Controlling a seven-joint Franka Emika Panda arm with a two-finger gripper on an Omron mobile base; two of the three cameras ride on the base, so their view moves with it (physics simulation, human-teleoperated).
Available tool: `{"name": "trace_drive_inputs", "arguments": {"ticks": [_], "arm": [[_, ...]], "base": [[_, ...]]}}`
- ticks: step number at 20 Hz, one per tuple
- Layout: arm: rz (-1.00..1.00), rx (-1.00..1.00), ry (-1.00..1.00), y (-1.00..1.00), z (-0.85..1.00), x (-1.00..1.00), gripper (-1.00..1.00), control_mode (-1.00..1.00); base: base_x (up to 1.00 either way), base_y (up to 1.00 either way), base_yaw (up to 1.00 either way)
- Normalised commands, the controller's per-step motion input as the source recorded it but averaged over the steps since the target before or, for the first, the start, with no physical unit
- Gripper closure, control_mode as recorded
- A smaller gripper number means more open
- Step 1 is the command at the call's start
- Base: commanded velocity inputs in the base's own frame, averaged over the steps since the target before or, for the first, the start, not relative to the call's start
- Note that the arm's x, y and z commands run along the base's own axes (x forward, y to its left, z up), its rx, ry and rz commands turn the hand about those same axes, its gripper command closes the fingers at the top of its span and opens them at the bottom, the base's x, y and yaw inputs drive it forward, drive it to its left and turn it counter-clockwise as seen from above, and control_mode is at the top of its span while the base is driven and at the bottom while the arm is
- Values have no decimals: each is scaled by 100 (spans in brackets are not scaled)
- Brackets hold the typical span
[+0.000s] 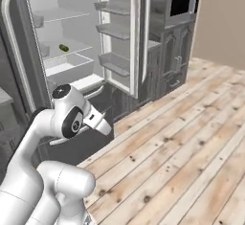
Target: Place one cucumber and one chicken drumstick in each tupperware on the nearby counter, to pack two identical lunches.
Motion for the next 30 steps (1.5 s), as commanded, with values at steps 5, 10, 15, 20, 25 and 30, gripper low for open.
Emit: {"name": "trace_drive_inputs", "arguments": {"ticks": [5, 10, 15, 20, 25, 30], "arm": [[0, 0, 0, 0, 0, 0, -100, 100], [0, 0, 0, 0, 0, 0, -100, 100], [0, 0, 0, 0, 0, 0, -100, 100], [0, 0, 0, 0, 0, 0, -100, 100], [0, 0, 0, 0, 0, 0, -100, 100], [0, 0, 0, 0, 0, 0, -100, 100]], "base": [[3, -32, 61], [38, -55, 50], [76, -64, 44], [87, -68, 34], [65, -32, 46], [44, -61, 41]]}}
